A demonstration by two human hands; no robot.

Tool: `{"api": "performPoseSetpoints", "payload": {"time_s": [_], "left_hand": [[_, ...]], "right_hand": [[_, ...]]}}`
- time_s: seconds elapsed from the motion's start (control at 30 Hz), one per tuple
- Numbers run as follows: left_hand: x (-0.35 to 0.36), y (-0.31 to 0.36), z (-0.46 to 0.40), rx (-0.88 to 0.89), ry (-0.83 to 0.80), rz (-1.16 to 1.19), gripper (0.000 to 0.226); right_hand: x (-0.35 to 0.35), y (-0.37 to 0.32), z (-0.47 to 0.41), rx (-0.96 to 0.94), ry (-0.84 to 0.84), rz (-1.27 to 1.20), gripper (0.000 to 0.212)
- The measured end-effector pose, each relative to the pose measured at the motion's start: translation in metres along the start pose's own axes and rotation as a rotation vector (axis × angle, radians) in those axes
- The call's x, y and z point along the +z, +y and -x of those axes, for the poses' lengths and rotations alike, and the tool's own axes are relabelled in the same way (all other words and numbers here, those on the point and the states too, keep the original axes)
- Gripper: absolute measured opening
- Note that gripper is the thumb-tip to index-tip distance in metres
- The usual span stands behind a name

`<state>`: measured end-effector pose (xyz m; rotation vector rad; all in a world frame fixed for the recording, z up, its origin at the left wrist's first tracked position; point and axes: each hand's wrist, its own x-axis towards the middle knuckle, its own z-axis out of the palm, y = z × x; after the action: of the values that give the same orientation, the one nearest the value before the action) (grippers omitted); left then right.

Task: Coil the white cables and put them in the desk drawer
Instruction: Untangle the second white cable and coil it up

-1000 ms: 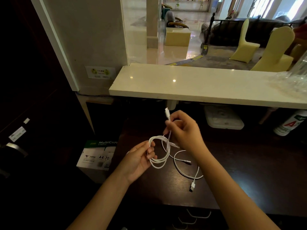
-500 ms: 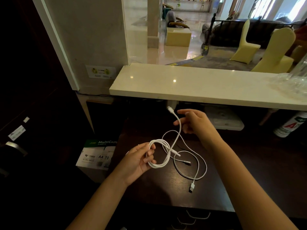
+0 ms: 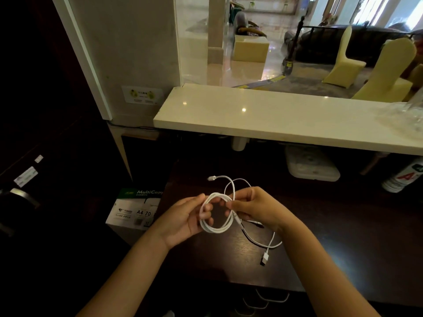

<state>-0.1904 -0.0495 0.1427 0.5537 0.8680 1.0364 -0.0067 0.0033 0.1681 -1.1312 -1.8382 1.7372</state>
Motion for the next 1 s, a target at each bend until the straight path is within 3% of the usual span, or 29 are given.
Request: {"api": "performPoseSetpoints", "payload": {"time_s": [0.1, 0.23, 0.37, 0.43, 0.5, 0.67, 0.77, 0.87, 1.0], "left_hand": [[-0.001, -0.005, -0.002, 0.05, 0.032, 0.228, 0.037], [0.002, -0.02, -0.004, 0.217, 0.07, 0.266, 0.031], [0.003, -0.024, -0.006, 0.33, 0.025, 0.21, 0.044], [0.003, -0.025, -0.006, 0.362, 0.017, 0.2, 0.033], [0.005, -0.025, -0.006, 0.371, 0.077, 0.214, 0.021], [0.005, -0.025, -0.007, 0.321, 0.218, 0.24, 0.024], [0.004, -0.023, -0.006, 0.288, 0.196, 0.228, 0.025], [0.004, -0.02, -0.005, 0.225, 0.159, 0.193, 0.028], [0.002, -0.017, -0.003, 0.164, 0.141, 0.168, 0.027]], "right_hand": [[0.009, 0.017, -0.008, -0.032, 0.226, -0.285, 0.015], [0.028, 0.027, -0.018, -0.057, 0.401, -0.514, 0.015], [0.041, 0.033, -0.022, -0.028, 0.419, -0.608, 0.015], [0.042, 0.034, -0.022, -0.023, 0.421, -0.612, 0.016], [0.038, 0.033, -0.022, -0.013, 0.464, -0.6, 0.018], [0.013, 0.027, -0.021, -0.071, 0.634, -0.556, 0.018], [0.003, 0.026, -0.023, -0.046, 0.554, -0.235, 0.022], [-0.008, 0.028, -0.026, -0.002, 0.35, 0.101, 0.027], [-0.019, 0.021, -0.022, -0.06, 0.073, 0.31, 0.038]]}}
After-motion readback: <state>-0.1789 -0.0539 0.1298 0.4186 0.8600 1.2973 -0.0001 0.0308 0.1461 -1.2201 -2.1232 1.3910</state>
